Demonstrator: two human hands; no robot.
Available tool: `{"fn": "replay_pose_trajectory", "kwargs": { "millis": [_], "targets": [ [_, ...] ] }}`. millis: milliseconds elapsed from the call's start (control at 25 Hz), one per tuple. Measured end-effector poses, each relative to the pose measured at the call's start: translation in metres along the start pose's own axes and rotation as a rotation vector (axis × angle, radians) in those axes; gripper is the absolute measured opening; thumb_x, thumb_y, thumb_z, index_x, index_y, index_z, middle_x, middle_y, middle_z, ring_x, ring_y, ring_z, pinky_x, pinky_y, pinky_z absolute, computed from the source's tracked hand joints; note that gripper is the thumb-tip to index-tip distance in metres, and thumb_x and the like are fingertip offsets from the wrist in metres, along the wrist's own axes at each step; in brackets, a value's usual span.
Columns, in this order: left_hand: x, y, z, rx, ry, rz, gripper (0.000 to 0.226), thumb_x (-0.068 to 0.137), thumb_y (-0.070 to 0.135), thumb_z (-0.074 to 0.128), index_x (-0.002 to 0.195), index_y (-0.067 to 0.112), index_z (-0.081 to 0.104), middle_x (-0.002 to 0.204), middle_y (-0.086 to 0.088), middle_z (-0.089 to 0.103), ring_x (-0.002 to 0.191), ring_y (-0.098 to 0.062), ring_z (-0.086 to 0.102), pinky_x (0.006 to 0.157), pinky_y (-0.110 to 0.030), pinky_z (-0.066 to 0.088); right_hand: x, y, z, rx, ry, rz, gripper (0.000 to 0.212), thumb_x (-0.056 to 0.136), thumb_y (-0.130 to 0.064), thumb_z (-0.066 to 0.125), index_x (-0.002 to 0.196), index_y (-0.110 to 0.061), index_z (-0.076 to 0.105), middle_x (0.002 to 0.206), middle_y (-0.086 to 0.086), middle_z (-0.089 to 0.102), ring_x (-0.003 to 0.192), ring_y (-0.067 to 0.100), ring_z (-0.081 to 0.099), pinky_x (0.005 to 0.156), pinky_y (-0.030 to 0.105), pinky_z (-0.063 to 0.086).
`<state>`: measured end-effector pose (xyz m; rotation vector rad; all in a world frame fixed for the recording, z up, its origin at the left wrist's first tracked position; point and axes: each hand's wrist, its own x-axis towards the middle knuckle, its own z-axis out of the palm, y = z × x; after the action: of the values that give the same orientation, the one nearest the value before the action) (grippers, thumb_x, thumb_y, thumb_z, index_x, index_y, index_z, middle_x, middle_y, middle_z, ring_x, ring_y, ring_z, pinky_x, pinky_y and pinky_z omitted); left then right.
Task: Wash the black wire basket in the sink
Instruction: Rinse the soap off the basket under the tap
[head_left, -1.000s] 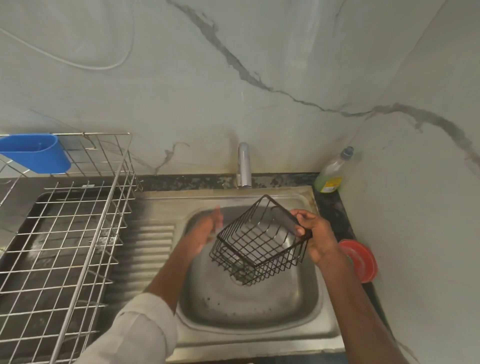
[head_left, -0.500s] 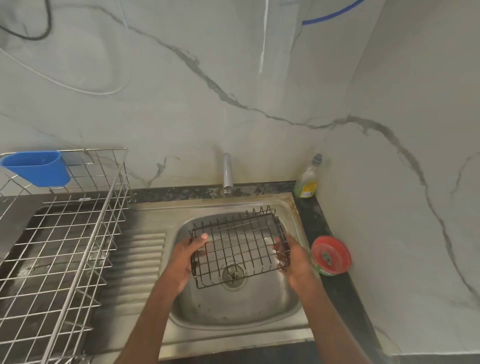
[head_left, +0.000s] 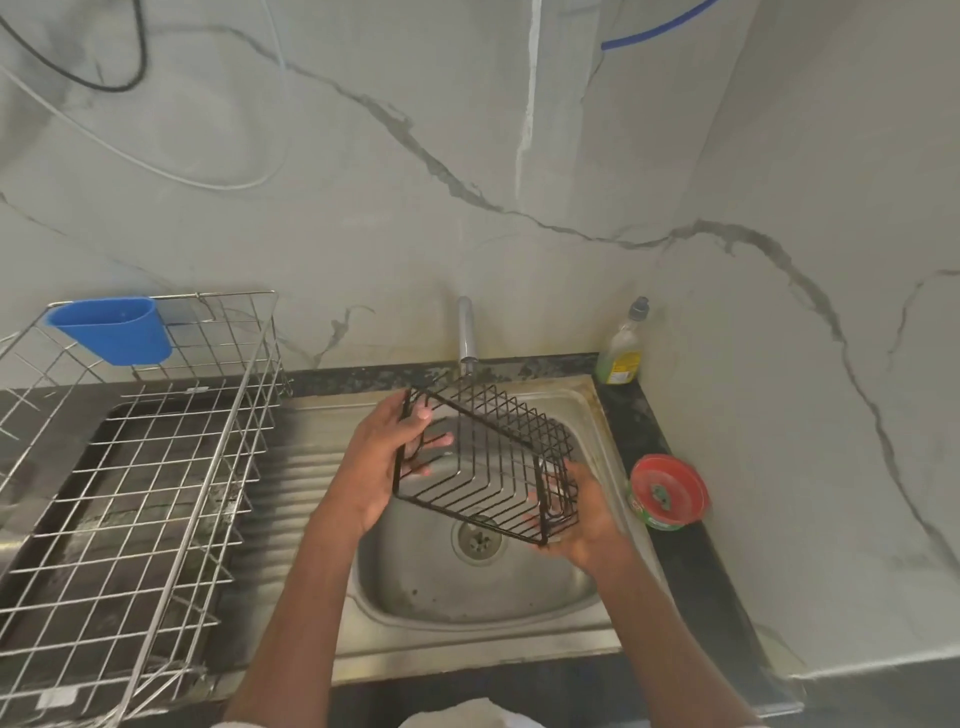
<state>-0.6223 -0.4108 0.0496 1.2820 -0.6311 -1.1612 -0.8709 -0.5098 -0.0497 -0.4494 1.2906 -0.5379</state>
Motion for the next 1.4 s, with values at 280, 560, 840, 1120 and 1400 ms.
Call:
{"fn": "replay_pose_trajectory", "kwargs": {
  "millis": [280, 560, 840, 1120, 1400],
  "targets": [
    [-0.006, -0.019, -0.014, 0.090, 0.185, -0.167, 0.054, 0.094, 0.056, 0.073, 0.127, 0.013, 0.067, 0.095, -0.004, 0.075, 0.082, -0.021, 0.071, 0.064, -0.033, 0.050, -0.024, 0.005, 0.009, -0.094, 0.074, -0.239, 0.044, 0.091, -0.056, 0.060, 0.108, -0.018, 0.076, 0.097, 0.007, 0.077, 0.087, 0.027, 0.069, 0.087, 0.045, 0.058],
    [-0.029, -0.047, -0.019, 0.152, 0.166, -0.201, 0.074, 0.077, 0.080, 0.071, 0.135, 0.037, 0.057, 0.126, 0.007, 0.068, 0.114, -0.017, 0.063, 0.083, -0.040, 0.049, -0.036, 0.003, 0.016, -0.334, 0.056, -0.505, 0.054, 0.088, -0.061, 0.067, 0.134, -0.034, 0.064, 0.129, -0.009, 0.067, 0.124, 0.018, 0.058, 0.111, 0.051, 0.044],
    [-0.029, -0.059, -0.030, 0.045, 0.122, -0.095, 0.098, 0.053, 0.056, 0.102, 0.137, 0.034, 0.057, 0.140, 0.003, 0.065, 0.133, -0.021, 0.059, 0.120, -0.055, 0.036, -0.050, -0.017, 0.021, -0.314, -0.066, -0.732, 0.024, 0.097, -0.023, 0.070, 0.121, -0.021, 0.071, 0.122, -0.004, 0.074, 0.121, 0.013, 0.064, 0.110, 0.035, 0.045],
    [-0.020, -0.061, -0.038, 0.152, 0.045, 0.019, 0.098, 0.068, -0.003, 0.094, 0.139, 0.050, 0.052, 0.142, 0.026, 0.060, 0.139, -0.008, 0.055, 0.111, -0.035, 0.049, -0.044, -0.013, 0.001, -0.322, -0.215, -0.724, 0.060, 0.091, 0.015, 0.058, 0.143, -0.014, 0.056, 0.139, -0.006, 0.065, 0.130, 0.013, 0.058, 0.103, 0.032, 0.045],
    [-0.019, -0.071, -0.037, 0.222, 0.188, -0.186, 0.086, 0.065, 0.059, 0.094, 0.140, 0.034, 0.060, 0.128, 0.001, 0.072, 0.123, -0.029, 0.066, 0.090, -0.043, 0.053, -0.041, -0.016, 0.004, -0.352, -0.137, -0.504, 0.040, 0.089, -0.022, 0.071, 0.128, -0.034, 0.069, 0.109, -0.014, 0.074, 0.110, 0.013, 0.065, 0.089, 0.033, 0.047]
  ]
}}
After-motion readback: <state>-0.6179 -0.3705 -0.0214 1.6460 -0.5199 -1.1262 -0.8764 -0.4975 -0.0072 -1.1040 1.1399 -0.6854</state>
